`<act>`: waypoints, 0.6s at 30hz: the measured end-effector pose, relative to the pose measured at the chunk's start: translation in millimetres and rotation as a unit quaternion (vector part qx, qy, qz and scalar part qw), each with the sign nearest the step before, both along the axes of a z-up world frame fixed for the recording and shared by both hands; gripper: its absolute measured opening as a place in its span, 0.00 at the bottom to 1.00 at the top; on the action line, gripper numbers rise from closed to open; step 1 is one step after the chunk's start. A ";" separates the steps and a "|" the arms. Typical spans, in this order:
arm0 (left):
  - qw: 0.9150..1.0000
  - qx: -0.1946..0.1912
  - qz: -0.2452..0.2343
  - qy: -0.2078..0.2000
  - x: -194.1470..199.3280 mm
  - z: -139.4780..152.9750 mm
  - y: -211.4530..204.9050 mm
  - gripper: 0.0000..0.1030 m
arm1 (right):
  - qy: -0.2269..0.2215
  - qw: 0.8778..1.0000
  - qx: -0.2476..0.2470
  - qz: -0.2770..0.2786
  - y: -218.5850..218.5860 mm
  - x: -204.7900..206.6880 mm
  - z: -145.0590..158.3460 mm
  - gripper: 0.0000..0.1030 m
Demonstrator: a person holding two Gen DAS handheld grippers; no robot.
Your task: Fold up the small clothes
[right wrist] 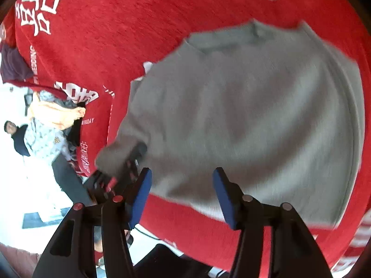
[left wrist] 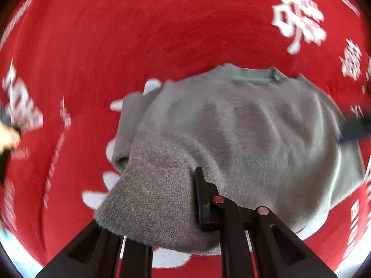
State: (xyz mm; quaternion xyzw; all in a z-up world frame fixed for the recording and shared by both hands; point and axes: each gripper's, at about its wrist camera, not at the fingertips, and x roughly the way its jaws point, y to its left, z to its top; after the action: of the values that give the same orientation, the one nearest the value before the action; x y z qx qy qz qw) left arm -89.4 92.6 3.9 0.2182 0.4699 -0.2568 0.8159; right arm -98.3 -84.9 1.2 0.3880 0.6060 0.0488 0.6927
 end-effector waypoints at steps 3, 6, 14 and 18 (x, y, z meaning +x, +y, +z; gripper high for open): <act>0.999 0.018 -0.039 -0.033 -8.7 1.9 -3.3 0.14 | 0.008 0.999 0.010 0.048 7.5 44.0 3.1 0.75; 0.995 0.032 -0.070 -0.058 -17.6 0.6 -5.3 0.14 | 0.024 0.993 0.024 0.111 26.9 92.8 1.6 0.79; 0.986 0.041 -0.129 -0.094 -37.2 -0.4 -7.2 0.14 | 0.093 0.959 0.000 0.268 111.4 183.1 -23.0 0.84; 0.986 0.035 -0.135 -0.094 -36.6 -0.6 -6.4 0.14 | 0.138 0.927 -0.043 0.346 151.7 198.8 -42.0 0.85</act>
State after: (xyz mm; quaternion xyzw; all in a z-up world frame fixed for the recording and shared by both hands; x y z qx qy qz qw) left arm -125.9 86.1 3.4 0.3315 0.3663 -0.3262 0.8060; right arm 100.5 66.8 -40.8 0.1266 0.7938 0.2054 0.5582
